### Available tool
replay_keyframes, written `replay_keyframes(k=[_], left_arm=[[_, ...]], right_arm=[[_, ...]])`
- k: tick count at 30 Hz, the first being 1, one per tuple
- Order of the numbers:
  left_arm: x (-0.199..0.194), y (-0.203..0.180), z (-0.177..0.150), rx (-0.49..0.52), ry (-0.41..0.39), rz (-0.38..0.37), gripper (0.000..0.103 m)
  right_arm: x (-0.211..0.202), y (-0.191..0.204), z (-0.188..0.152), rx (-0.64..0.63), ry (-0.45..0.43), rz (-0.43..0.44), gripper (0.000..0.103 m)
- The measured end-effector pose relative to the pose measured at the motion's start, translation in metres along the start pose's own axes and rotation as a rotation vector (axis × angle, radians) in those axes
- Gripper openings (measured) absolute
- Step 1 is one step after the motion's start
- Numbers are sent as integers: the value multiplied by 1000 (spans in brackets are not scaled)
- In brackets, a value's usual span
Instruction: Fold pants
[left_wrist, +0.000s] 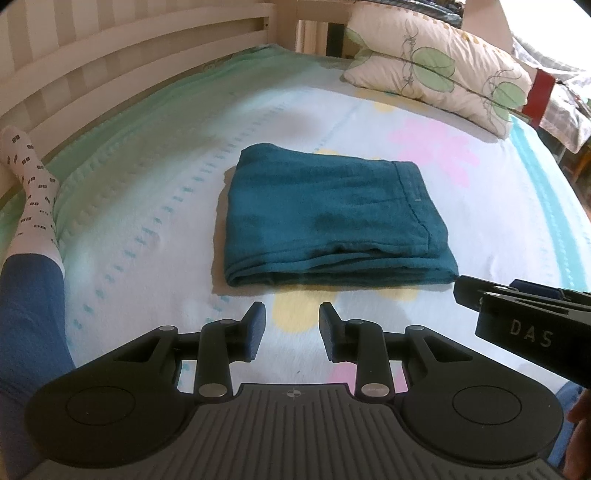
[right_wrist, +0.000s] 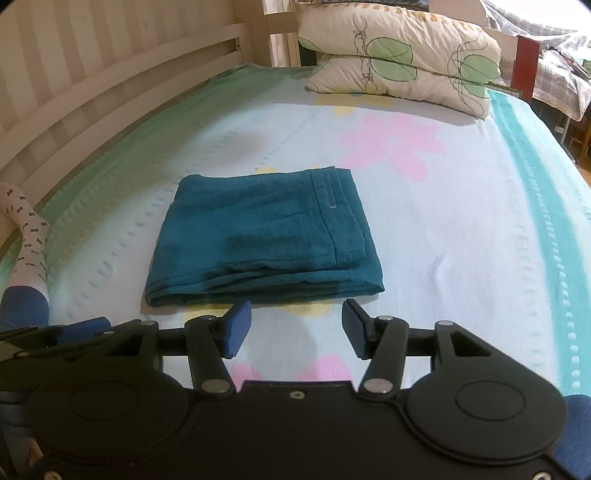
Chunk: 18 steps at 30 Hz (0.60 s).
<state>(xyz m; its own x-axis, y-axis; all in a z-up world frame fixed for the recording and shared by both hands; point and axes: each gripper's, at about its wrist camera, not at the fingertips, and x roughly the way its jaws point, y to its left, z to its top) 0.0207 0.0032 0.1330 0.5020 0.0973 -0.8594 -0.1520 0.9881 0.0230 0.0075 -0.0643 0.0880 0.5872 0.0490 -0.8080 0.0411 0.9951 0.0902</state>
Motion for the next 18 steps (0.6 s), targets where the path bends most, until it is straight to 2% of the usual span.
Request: replay_keyframes(k=[18], left_arm=[[4, 1, -2, -1, 14, 4, 31]], right_arm=[[4, -1, -3, 5, 8, -3, 59]])
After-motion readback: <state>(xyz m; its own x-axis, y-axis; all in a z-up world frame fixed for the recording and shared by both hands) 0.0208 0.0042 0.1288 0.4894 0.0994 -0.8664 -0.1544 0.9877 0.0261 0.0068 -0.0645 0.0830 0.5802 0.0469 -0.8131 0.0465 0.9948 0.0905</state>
